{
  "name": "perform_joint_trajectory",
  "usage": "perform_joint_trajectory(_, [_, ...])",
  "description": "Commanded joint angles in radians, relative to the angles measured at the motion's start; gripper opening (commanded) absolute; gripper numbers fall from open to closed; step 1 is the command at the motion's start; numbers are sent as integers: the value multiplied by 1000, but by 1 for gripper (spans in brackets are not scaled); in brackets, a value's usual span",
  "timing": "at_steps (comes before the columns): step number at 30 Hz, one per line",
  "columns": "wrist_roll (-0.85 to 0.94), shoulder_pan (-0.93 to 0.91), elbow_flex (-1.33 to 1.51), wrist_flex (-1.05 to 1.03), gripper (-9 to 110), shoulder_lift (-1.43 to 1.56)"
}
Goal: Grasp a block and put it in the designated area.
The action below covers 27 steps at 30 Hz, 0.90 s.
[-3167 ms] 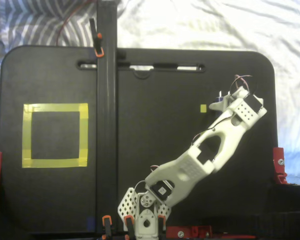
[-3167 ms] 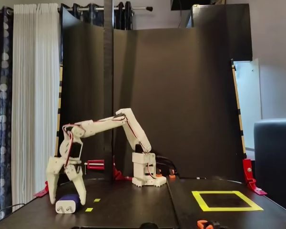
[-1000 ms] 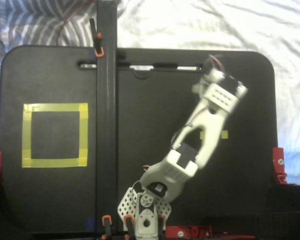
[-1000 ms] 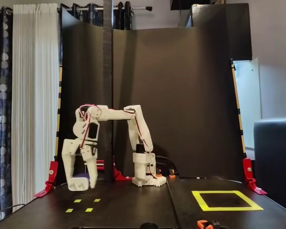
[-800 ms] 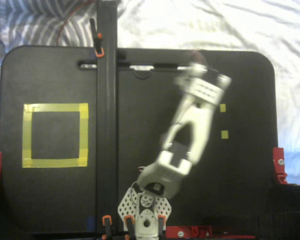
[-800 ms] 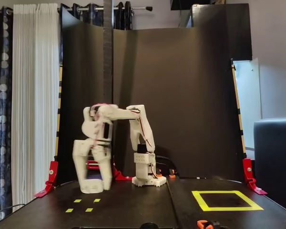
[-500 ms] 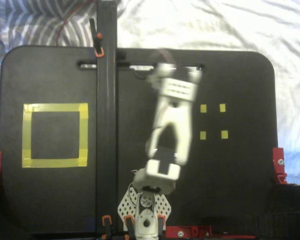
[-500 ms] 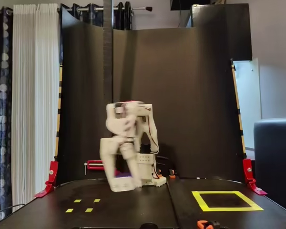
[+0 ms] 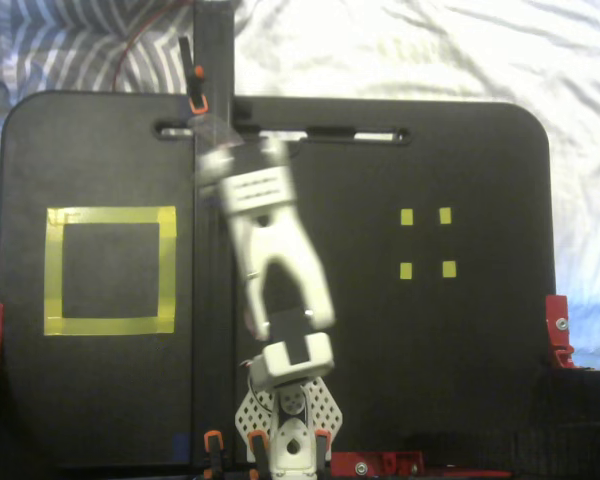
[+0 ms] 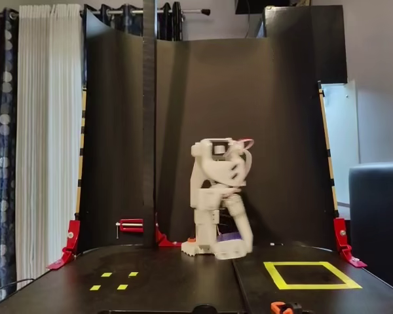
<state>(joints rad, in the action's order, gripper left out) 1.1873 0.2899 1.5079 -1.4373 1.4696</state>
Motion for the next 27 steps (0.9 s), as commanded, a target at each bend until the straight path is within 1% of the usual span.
perform_joint_trajectory(1, [-55, 78, -3, -15, 19, 64])
perform_joint_trajectory(15, [-302, 414, 78, -32, 19, 69])
perform_joint_trajectory(27, [-388, 538, 80, 6, 19, 64])
